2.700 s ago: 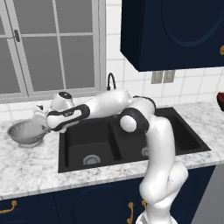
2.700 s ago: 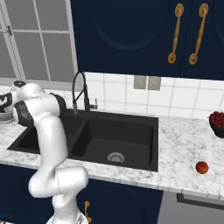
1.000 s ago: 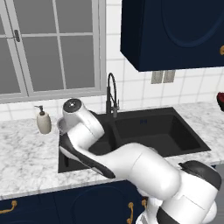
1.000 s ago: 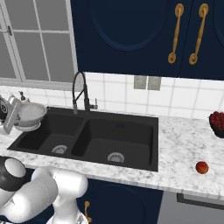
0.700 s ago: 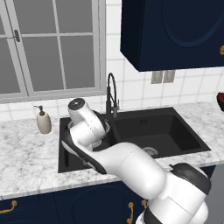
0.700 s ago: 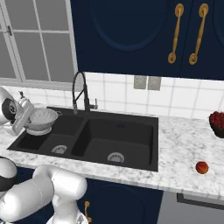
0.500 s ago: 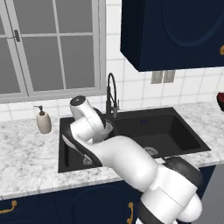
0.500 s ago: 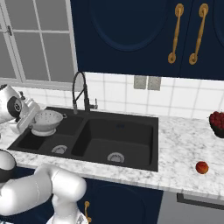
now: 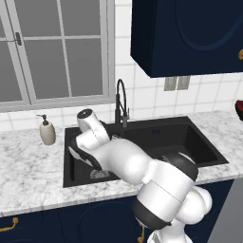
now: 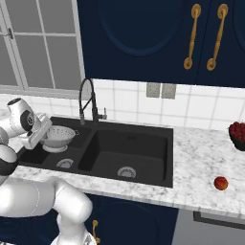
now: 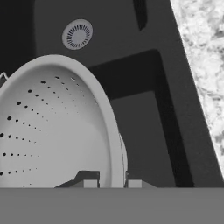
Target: Put the colander in the sink, put the apple in the colander, and turn on the sink faucet and pour water over the colander.
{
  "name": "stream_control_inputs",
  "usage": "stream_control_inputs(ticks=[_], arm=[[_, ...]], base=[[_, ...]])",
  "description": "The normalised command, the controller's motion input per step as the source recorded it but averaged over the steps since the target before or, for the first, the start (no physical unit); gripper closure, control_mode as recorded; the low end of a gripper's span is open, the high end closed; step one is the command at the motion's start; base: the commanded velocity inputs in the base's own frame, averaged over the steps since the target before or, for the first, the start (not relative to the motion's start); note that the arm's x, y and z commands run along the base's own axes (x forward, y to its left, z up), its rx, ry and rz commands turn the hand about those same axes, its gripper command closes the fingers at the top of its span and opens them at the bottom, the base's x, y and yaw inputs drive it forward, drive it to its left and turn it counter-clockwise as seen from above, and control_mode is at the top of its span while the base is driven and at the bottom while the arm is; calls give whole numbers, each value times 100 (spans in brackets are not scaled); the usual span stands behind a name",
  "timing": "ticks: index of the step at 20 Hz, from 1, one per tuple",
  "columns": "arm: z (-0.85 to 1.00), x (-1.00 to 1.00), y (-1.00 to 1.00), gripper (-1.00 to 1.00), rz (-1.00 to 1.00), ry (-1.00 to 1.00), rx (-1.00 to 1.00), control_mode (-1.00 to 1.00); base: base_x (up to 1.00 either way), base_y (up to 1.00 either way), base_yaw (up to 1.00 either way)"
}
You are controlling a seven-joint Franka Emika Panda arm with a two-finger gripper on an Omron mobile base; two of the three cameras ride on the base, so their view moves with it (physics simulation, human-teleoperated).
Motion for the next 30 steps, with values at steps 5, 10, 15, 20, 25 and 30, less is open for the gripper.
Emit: stream_control_inputs(ticks=[5, 10, 15, 20, 25, 30], arm=[[-27, 20, 4, 100, -27, -1, 3, -100], [-31, 3, 39, 100, -21, -5, 1, -100], [-43, 0, 31, 100, -17, -8, 0, -100], [-41, 0, 2, 100, -20, -6, 0, -100], [-53, 0, 0, 100, -21, 0, 0, -100], [-53, -2, 0, 100, -21, 0, 1, -100]], base=[[0, 0, 0], [0, 0, 0], [0, 0, 0], [0, 0, 0], [0, 0, 0], [0, 0, 0]])
